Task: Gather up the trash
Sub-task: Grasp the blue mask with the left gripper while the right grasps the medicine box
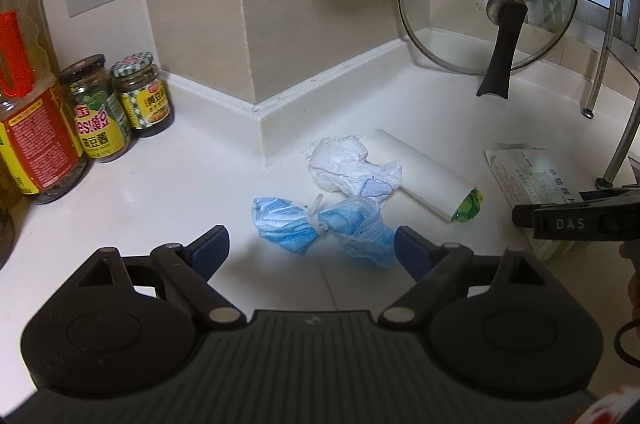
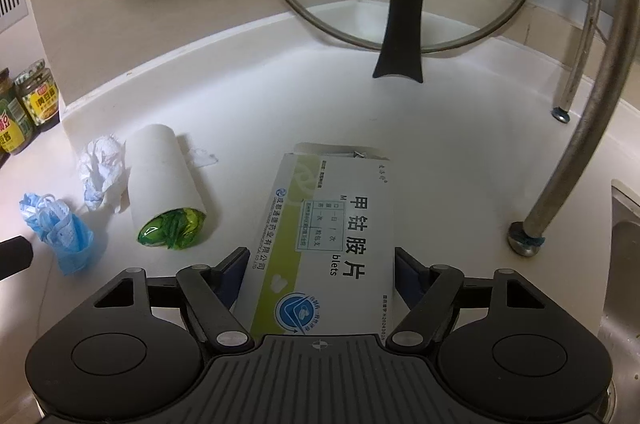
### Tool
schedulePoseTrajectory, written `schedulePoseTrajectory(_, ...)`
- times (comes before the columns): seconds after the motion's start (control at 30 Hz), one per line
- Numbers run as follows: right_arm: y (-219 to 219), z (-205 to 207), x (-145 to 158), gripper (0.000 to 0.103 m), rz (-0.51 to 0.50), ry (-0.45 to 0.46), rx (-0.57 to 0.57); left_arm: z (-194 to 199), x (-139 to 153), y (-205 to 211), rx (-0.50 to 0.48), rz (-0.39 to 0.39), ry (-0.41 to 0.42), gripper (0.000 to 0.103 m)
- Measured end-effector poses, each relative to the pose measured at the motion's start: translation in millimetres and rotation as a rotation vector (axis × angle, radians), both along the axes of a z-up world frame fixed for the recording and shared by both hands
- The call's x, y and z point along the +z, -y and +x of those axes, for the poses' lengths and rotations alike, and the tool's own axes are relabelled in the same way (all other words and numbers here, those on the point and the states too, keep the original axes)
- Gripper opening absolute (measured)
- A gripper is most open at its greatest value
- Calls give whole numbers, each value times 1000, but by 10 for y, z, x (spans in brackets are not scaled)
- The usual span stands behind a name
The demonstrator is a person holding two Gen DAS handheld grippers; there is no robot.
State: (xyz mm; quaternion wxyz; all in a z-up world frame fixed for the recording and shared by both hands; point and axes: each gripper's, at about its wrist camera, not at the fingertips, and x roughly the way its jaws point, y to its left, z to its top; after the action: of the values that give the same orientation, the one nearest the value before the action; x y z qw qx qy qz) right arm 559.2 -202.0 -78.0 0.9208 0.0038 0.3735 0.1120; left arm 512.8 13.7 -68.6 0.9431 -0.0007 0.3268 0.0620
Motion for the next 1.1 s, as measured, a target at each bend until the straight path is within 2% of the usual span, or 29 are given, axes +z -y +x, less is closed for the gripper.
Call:
schedulePoseTrajectory(0.37,149,-23,99,73,42,53,-29,238,-136,-82,39,-68,-28,90)
schedulePoseTrajectory(0.57,167,2,97,73,51,56,-29,390,-260,-106,60,-77,-46,92)
schedulePoseTrajectory(0.67,189,10,77,73,59,48,-36,430,-290,-84,53,-51,-36,90)
schedulePoseTrajectory(0.7,195,6,67,73,60,47,-37,433,-293,-70,44,-39,-30,82)
schedulePoseTrajectory(0.77,206,12,61,73,61,47,-39,443,-302,-41,27,-14,-25,76)
schedulePoseTrajectory(0.83,217,14,60,73,67,48,-39,440,-309,-17,13,9,-20,61)
schedulePoseTrajectory(0.87,218,15,60,73,70,49,-38,440,-314,-8,9,18,-21,57)
schedulePoseTrajectory(0.93,221,12,58,73,72,49,-37,429,-324,-5,-1,19,-24,42)
schedulePoseTrajectory(1.03,228,-4,60,73,78,49,-37,393,-317,-3,-7,22,-21,32)
schedulePoseTrajectory(1.1,233,-18,66,73,81,49,-36,367,-305,0,-9,31,-16,30)
